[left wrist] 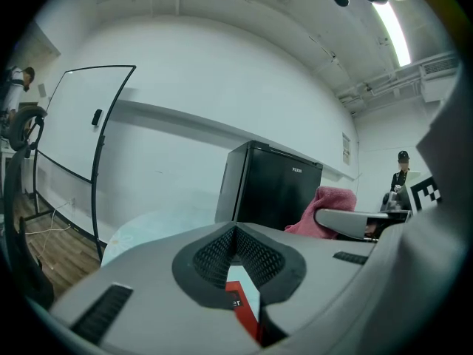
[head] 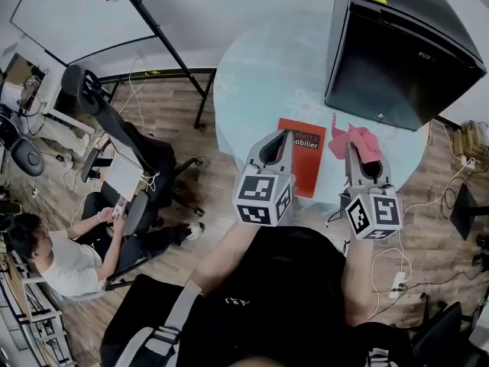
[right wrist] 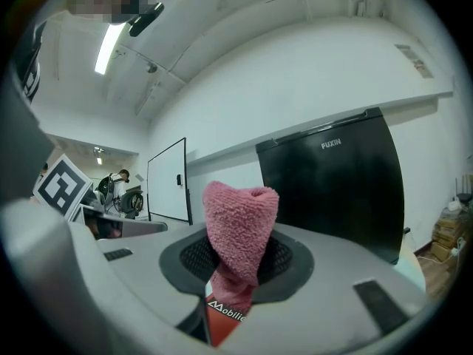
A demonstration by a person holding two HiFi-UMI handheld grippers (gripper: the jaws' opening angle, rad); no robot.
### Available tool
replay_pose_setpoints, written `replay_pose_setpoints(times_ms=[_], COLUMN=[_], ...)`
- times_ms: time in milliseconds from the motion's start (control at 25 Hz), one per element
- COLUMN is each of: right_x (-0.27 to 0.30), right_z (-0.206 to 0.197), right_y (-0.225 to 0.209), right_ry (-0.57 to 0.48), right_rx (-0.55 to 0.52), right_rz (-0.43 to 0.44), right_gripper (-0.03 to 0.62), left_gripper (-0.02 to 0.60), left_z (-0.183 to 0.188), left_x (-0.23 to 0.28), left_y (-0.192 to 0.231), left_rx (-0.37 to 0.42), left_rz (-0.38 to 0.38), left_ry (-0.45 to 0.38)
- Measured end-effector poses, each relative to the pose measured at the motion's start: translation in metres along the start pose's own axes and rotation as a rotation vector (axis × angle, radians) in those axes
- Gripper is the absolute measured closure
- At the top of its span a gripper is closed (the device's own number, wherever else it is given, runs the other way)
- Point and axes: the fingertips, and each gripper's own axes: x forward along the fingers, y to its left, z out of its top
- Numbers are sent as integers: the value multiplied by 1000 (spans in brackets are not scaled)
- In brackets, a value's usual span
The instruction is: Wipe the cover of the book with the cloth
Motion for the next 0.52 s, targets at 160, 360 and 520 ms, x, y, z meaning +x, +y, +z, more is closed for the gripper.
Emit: replay_pose_setpoints(times_ms=[160,360,520], right_x=[3,5,7], right_z=[-2,-4,-3], right_y=[5,7,10], right_ry=[3,5,8], right_rx=[0,-5,-4], right_rz=[11,19,30], right_gripper=[494,493,493], left_gripper=[568,568,568], left_z=[-3,-4,-3], left_x=[-2,-3,-3], left_y=[6,8,10], left_rx=[-10,-13,-15], left_rz=[8,12,17], left_ry=[3,3,5])
